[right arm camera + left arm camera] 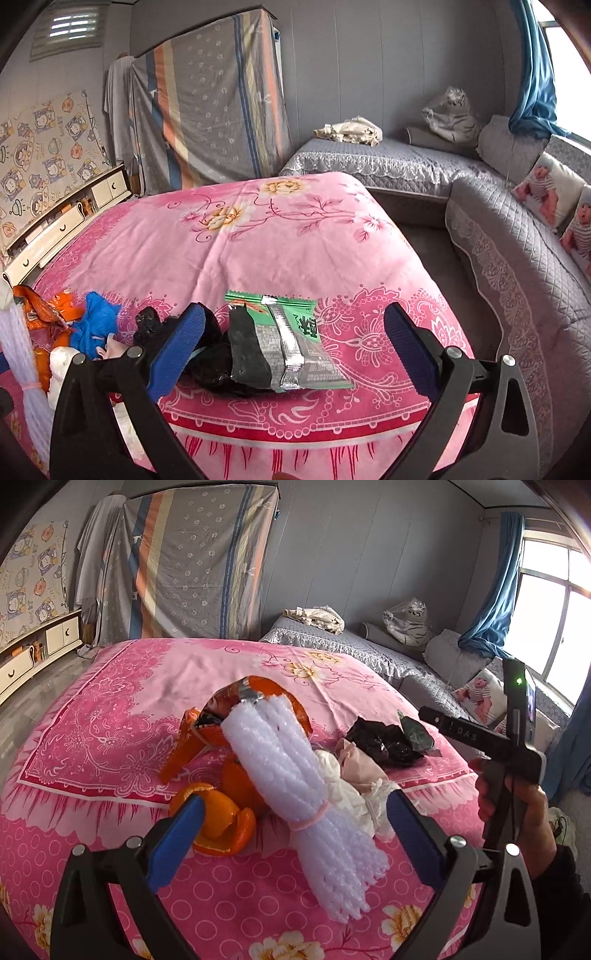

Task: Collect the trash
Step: 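Move both tools back over the bed toward the remaining trash, then grasp the green snack wrapper with the right tool while the left grasps another foam net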

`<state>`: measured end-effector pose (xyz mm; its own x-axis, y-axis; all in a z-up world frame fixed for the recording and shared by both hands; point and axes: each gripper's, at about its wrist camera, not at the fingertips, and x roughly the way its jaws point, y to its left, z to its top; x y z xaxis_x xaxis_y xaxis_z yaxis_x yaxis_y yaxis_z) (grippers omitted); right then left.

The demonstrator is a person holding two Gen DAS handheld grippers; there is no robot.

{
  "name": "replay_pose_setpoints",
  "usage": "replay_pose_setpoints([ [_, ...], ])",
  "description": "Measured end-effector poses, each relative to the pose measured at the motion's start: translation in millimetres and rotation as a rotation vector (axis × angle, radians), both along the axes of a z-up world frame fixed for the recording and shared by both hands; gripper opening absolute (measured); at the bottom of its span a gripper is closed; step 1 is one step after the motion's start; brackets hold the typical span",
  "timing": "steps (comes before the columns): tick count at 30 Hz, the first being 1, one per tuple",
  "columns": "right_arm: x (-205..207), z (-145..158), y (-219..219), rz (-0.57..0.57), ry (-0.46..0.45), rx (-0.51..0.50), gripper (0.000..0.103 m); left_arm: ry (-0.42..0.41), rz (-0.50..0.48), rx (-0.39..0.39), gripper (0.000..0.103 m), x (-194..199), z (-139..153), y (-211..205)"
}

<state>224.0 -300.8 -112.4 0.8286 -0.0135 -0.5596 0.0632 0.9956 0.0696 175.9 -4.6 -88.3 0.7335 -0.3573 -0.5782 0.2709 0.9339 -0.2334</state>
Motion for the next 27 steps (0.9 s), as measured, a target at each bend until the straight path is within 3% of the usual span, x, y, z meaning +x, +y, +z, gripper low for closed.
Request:
replay_pose_setpoints([
  [8, 12.1, -13.0, -11.9, 0.022, 0.076, 0.083, 0.093, 0.043, 0.005, -0.047, 0.092, 19.8, -3.8, 2.0],
  [14, 20.8, -21.6, -19.7, 0.022, 0.129, 0.144, 0.091, 0.113, -0.030, -0.066, 0.075, 32.1, -13.4, -9.0],
  [18, 25.6, -28.2, -21.3, 0.018, 0.166, 0.157, 0.078, 0.129, -0.034, -0.075, 0.062, 36.6, -16.5, -14.0],
  [23, 30.0, -36.2, -21.4, 0.035, 0.224, 0.187, 0.056, 0.149, -0.057, -0.077, 0.036, 36.7, -21.5, -18.4],
  [27, 32.1, -39.0, -21.9, 0.032, 0.245, 0.193, 0.042, 0.163, -0.058, -0.095, 0.032, 36.3, -22.7, -18.6],
])
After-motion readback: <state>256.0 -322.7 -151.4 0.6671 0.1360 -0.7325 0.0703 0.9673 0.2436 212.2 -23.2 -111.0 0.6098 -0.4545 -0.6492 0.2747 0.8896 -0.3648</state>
